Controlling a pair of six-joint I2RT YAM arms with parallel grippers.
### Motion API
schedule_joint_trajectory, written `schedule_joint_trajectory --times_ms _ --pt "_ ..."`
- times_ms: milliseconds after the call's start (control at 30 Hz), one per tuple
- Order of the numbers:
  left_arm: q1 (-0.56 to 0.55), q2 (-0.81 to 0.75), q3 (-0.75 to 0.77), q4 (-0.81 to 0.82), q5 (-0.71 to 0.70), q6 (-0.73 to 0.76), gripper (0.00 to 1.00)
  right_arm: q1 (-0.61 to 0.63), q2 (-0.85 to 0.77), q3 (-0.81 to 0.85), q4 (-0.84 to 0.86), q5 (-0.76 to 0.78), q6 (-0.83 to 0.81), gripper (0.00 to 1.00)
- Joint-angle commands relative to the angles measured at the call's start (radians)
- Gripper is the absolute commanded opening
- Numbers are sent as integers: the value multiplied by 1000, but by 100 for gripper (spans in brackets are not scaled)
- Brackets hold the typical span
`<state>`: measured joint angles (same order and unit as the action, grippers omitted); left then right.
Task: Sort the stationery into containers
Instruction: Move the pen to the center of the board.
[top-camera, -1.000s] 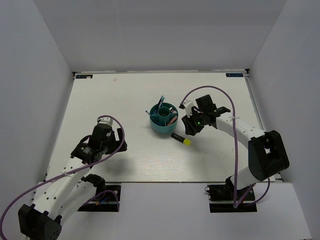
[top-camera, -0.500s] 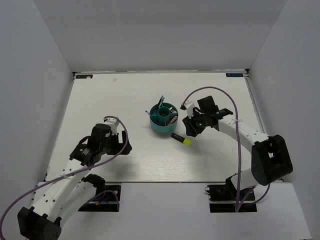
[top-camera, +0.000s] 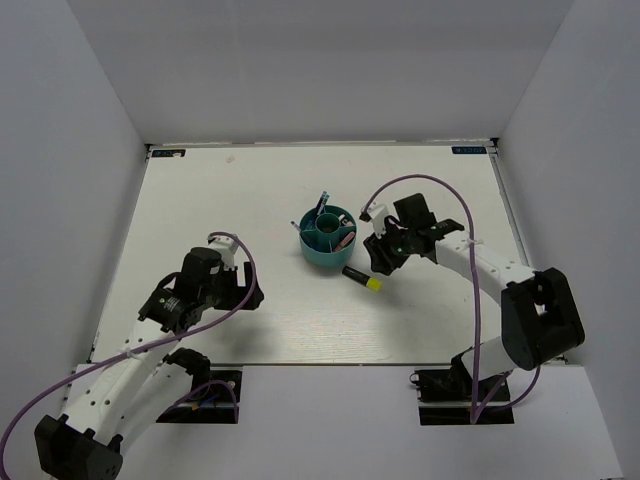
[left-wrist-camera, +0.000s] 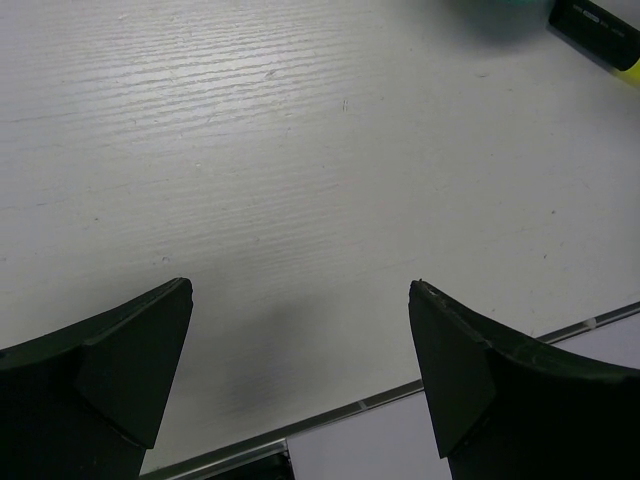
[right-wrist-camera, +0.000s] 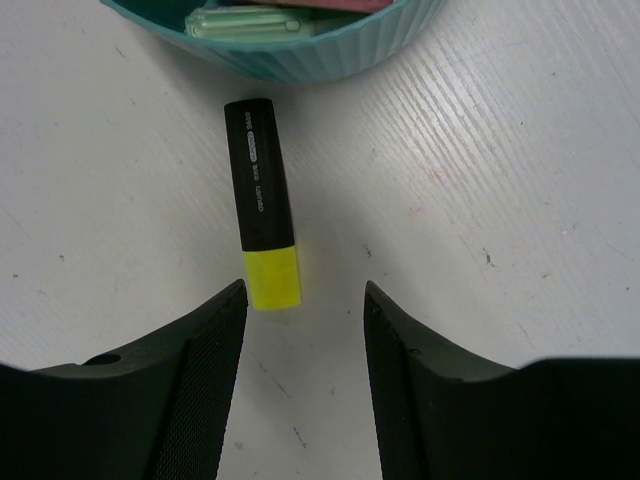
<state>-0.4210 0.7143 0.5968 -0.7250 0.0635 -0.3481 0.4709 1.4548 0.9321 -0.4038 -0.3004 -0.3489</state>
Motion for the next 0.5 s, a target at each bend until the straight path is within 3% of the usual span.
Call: schedule_joint_trajectory --times_ms 0,467 --pt "5 -7 -2 15 -24 9 100 14 25 -6 62 10 -16 54" --pt "4 28 -2 9 -37 9 100 116 145 13 152 87 -25 55"
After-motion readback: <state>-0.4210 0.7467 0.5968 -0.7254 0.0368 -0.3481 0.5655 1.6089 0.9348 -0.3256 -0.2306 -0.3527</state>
